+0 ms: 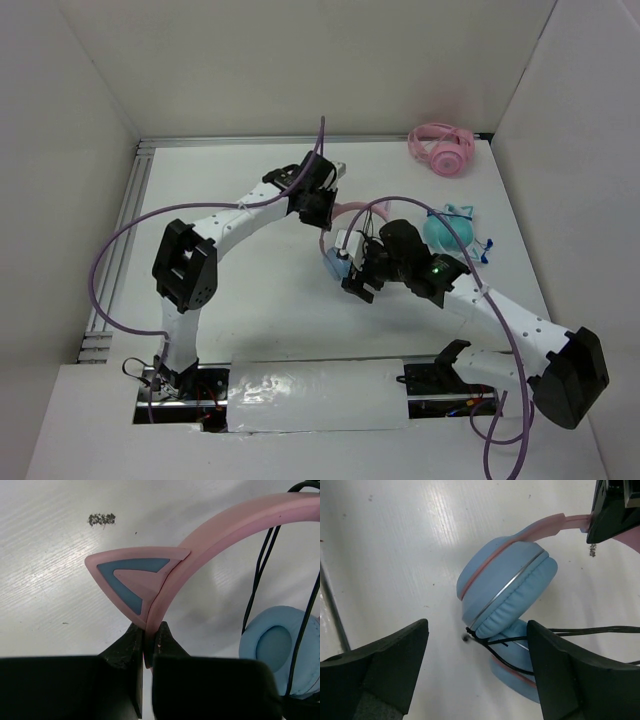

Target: Wrap the headphones

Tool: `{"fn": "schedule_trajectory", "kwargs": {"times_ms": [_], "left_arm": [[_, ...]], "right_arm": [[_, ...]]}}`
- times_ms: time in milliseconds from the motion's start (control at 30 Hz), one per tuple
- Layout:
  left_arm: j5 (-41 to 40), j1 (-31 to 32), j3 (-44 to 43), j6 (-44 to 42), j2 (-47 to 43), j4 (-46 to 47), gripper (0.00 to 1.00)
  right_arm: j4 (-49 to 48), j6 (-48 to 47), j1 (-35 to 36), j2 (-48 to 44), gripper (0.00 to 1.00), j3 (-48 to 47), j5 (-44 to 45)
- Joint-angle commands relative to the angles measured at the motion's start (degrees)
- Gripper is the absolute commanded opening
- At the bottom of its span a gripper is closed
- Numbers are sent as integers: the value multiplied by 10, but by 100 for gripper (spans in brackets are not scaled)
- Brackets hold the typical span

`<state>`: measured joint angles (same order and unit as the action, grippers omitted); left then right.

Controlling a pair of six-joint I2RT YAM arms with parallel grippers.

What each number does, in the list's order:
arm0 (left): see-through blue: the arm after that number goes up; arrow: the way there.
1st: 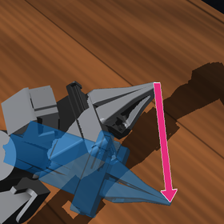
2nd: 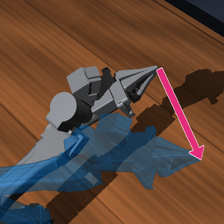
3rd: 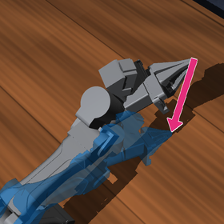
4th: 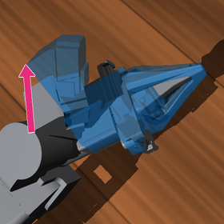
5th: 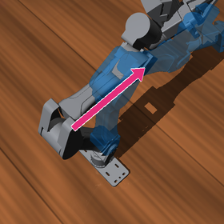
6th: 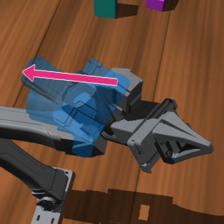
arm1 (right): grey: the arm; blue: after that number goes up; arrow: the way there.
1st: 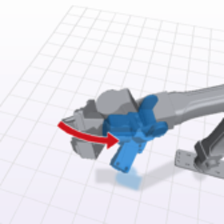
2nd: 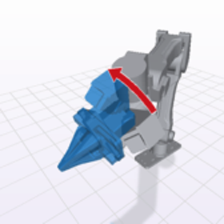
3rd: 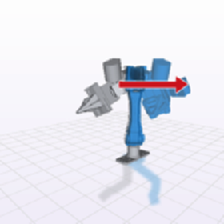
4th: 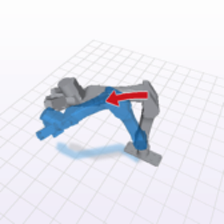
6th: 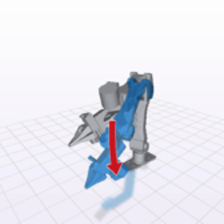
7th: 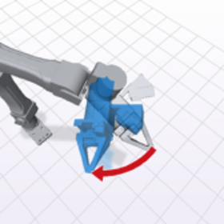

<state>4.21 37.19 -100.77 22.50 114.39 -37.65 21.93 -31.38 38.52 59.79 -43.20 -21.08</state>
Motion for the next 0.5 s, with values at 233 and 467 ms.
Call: {"fn": "schedule_trajectory", "kwargs": {"times_ms": [233, 467], "left_arm": [[17, 9, -15, 6, -30, 67, 0], [29, 11, -24, 10, -22, 73, 0]], "right_arm": [[-58, 81, 9, -21, 100, -13, 71], [-102, 152, 11, -138, 100, 15, 105]]}}
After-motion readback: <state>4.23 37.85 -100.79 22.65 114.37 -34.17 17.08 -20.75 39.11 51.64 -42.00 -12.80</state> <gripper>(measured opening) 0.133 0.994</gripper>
